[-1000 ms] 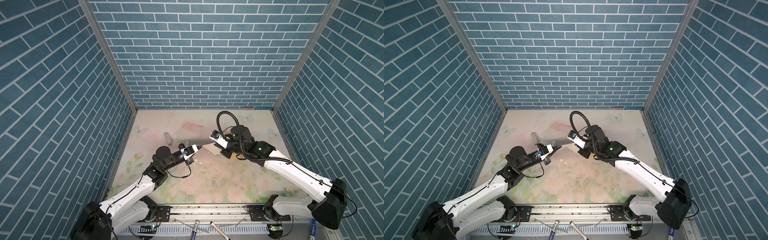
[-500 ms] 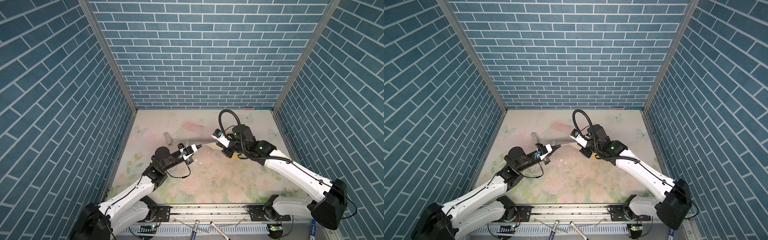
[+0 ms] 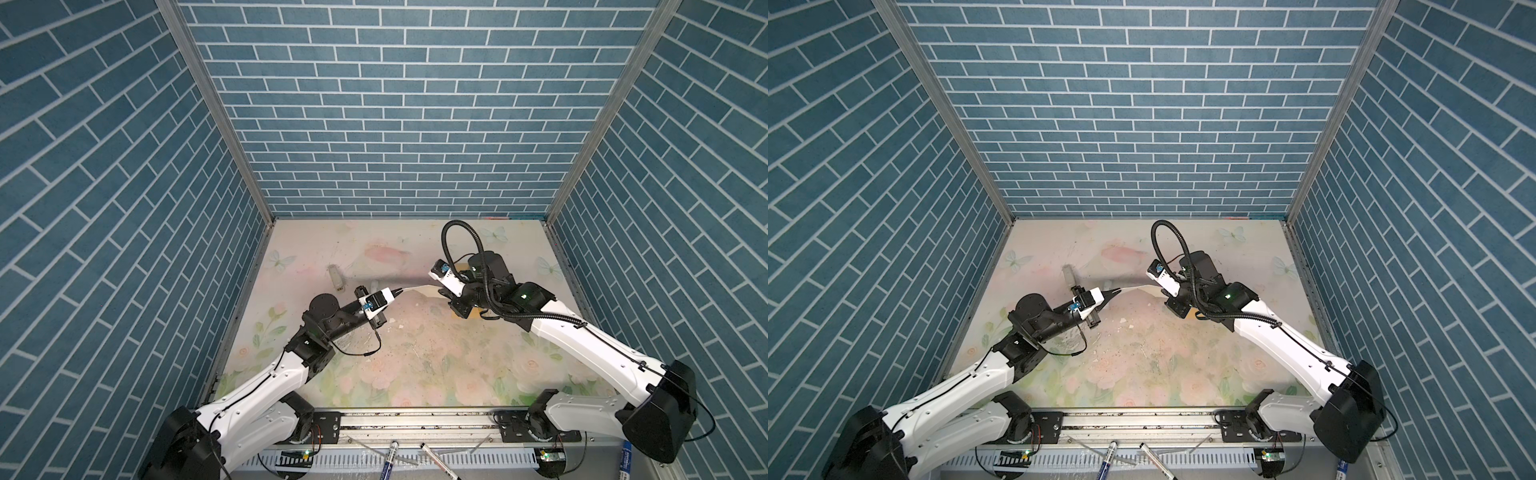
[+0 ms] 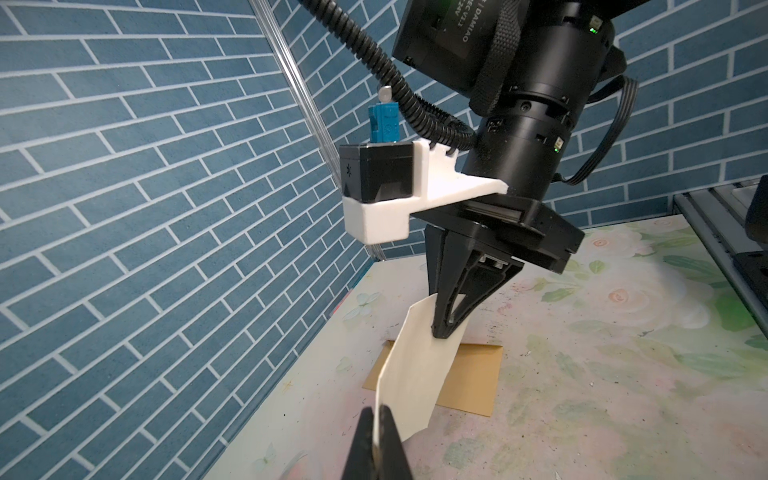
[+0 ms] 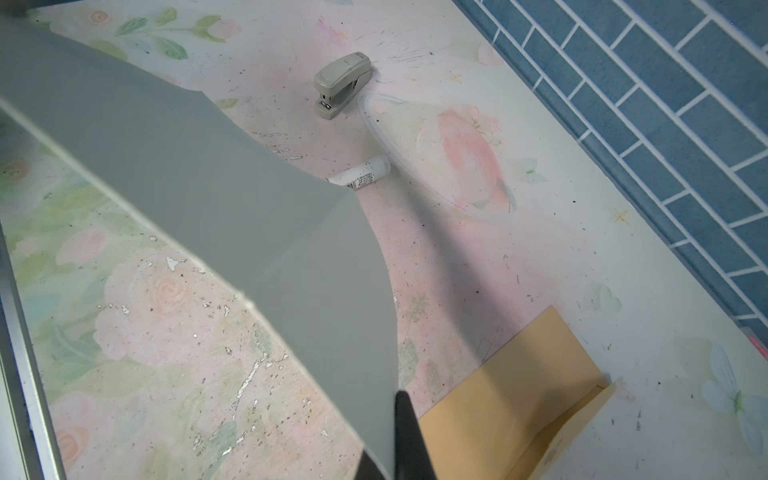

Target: Place the letter into the envelope and seal it

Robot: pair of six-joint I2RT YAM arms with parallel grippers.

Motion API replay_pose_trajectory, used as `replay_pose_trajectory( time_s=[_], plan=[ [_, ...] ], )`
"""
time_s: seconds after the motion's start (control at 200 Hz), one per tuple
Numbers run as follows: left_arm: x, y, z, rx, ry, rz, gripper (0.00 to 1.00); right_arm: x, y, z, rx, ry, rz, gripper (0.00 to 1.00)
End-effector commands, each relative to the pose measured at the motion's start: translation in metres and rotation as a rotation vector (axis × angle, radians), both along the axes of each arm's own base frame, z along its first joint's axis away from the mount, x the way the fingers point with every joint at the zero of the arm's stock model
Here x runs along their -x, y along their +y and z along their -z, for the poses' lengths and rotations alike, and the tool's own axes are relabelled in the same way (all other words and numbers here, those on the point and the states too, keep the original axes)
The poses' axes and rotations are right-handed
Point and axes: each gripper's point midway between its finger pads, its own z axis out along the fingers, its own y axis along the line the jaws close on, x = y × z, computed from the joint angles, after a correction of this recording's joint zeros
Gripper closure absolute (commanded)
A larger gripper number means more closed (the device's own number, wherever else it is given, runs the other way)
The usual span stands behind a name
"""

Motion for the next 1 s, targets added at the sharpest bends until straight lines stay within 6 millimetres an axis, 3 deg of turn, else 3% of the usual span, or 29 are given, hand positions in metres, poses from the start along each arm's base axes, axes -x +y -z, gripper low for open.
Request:
replay_pose_trajectory(
  time_s=[0.0, 0.085, 0.205, 0.435, 0.585, 0.995],
  plan=[
    [0.004, -0.002, -0.005, 0.013, -0.016, 0.023, 1.0, 0.005, -0.002, 0.005, -0.017, 0.041, 0.01, 1.0],
    [0.006, -0.003, -0.004, 0.01, -0.011, 0.031, 1.0, 0.003, -0.002, 0.005, -0.019, 0.036, 0.013, 1.0],
    [0.008, -0.003, -0.006, 0.02, -0.001, 0.044, 0.9, -0.003, -0.006, 0.003, -0.028, 0.026, 0.04, 1.0],
    [0.028, -0.003, -0.029, 0.046, -0.007, 0.121, 0.63, -0.017, -0.015, -0.004, -0.045, -0.016, 0.089, 1.0],
    [0.037, -0.001, -0.037, 0.043, -0.01, 0.145, 0.52, -0.008, -0.007, -0.005, -0.059, -0.023, 0.004, 1.0],
    [0.024, -0.014, -0.018, -0.011, 0.05, 0.163, 0.48, 0.046, 0.024, -0.012, -0.134, -0.077, -0.338, 1.0]
  ],
)
